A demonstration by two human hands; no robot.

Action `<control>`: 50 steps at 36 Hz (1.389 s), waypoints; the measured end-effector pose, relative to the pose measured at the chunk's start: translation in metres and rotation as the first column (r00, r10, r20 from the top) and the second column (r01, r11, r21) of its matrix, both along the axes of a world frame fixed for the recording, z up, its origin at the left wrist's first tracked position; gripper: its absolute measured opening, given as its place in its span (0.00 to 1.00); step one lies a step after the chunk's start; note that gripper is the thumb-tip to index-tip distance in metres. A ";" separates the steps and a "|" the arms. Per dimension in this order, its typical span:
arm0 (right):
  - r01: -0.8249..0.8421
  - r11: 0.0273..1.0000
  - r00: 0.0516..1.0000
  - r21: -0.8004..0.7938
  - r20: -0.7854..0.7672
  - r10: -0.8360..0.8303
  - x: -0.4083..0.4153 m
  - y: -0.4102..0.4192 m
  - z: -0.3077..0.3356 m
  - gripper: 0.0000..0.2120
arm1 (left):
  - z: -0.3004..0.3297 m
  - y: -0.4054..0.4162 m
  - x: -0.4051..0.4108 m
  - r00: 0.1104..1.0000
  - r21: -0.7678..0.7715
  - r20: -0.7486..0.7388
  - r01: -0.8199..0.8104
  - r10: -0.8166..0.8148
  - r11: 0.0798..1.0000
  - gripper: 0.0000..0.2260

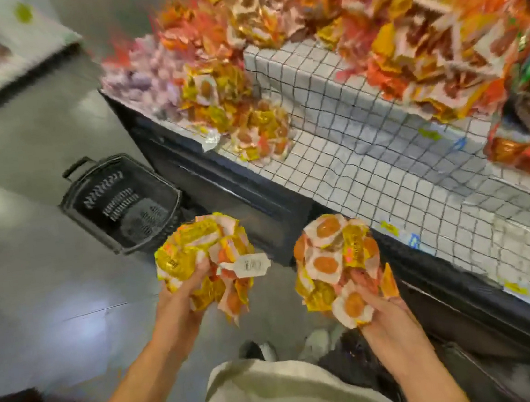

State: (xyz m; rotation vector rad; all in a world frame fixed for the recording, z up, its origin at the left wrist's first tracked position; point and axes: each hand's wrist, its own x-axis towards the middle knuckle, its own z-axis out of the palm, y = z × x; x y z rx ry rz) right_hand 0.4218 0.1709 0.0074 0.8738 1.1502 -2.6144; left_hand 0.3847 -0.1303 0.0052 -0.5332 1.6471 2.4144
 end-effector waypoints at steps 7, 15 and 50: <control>-0.230 0.971 0.973 0.068 0.012 0.230 -0.066 -0.024 -0.001 0.19 | -0.003 -0.025 -0.013 0.985 -0.032 0.013 -0.171 0.171 0.985 0.16; -0.216 0.976 0.975 0.008 -0.046 0.216 -0.157 -0.028 -0.018 0.21 | -0.004 -0.026 -0.074 0.981 -0.074 -0.007 -0.192 0.192 0.979 0.17; 0.477 0.872 0.859 0.107 0.153 -0.489 -0.263 -0.024 -0.024 0.21 | -0.030 0.085 -0.429 0.857 0.190 0.465 0.146 -0.220 0.971 0.23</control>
